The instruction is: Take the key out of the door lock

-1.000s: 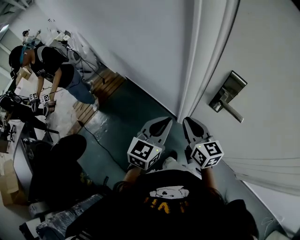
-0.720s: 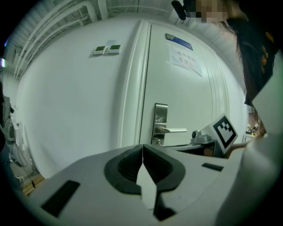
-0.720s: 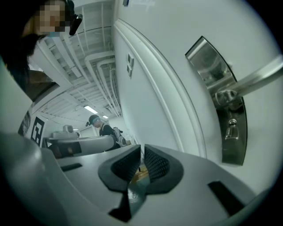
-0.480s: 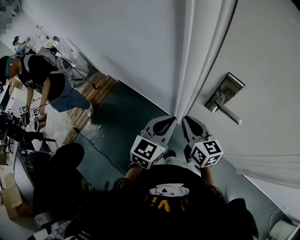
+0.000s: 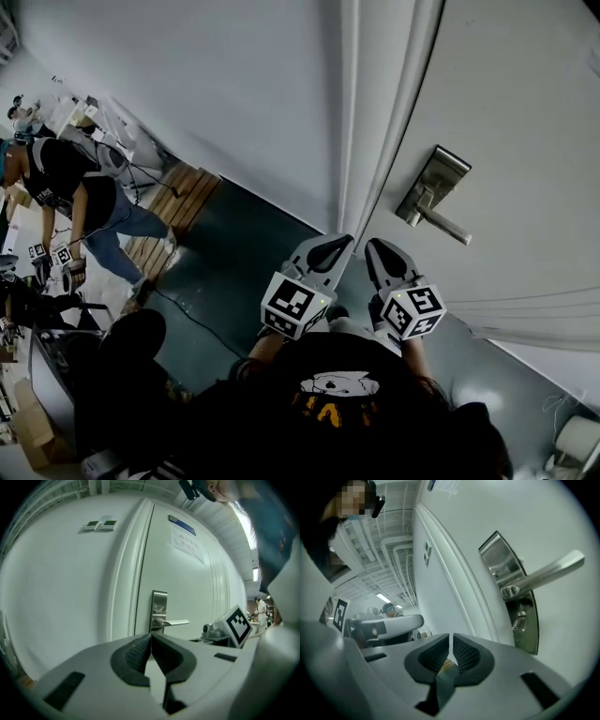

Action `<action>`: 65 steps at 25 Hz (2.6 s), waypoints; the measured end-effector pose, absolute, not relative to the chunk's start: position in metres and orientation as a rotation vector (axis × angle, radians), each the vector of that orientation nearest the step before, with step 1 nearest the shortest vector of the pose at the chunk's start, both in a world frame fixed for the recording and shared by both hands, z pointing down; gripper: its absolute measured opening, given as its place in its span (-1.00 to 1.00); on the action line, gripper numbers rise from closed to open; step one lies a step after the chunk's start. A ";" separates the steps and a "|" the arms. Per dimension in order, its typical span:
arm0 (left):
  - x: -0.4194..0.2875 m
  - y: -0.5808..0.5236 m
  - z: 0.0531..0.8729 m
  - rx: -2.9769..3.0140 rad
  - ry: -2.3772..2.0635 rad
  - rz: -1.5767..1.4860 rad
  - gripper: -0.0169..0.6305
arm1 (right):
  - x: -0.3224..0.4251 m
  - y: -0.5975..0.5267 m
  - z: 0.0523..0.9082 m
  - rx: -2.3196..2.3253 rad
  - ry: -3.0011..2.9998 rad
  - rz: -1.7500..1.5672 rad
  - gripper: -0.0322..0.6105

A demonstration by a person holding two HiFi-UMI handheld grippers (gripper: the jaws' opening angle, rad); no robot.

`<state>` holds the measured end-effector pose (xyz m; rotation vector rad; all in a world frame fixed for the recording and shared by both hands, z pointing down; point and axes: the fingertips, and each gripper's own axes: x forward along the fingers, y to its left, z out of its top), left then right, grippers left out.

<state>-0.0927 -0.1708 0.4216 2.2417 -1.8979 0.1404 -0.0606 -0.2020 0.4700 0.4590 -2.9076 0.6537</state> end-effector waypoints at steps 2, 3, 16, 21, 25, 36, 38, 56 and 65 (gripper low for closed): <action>-0.090 -0.173 0.422 2.265 -1.868 0.140 -0.92 | -0.057 -0.206 0.471 0.503 -2.903 0.667 -0.87; -0.088 -0.174 0.423 2.278 -1.850 0.141 -0.92 | -0.055 -0.207 0.471 0.527 -2.901 0.672 -0.87; -0.102 -0.185 0.425 2.431 -1.634 0.173 -0.92 | -0.040 -0.225 0.486 0.893 -2.810 0.853 -0.80; -0.106 -0.187 0.427 2.480 -1.555 0.182 -0.92 | -0.031 -0.230 0.489 1.019 -2.776 0.939 -0.64; -0.103 -0.190 0.429 2.520 -1.484 0.185 -0.92 | -0.017 -0.239 0.490 1.143 -2.756 1.013 -0.56; -0.094 -0.196 0.434 2.622 -1.314 0.212 -0.92 | 0.000 -0.282 0.493 1.412 -2.755 1.325 -0.44; -0.093 -0.197 0.434 2.633 -1.299 0.217 -0.92 | -0.003 -0.290 0.491 1.433 -2.756 1.360 -0.44; -0.083 -0.215 0.434 2.685 -1.217 0.220 -0.92 | -0.004 -0.327 0.511 1.551 -2.669 1.731 -0.46; -0.088 -0.218 0.437 2.678 -1.222 0.242 -0.92 | -0.008 -0.336 0.512 1.556 -2.705 1.853 -0.74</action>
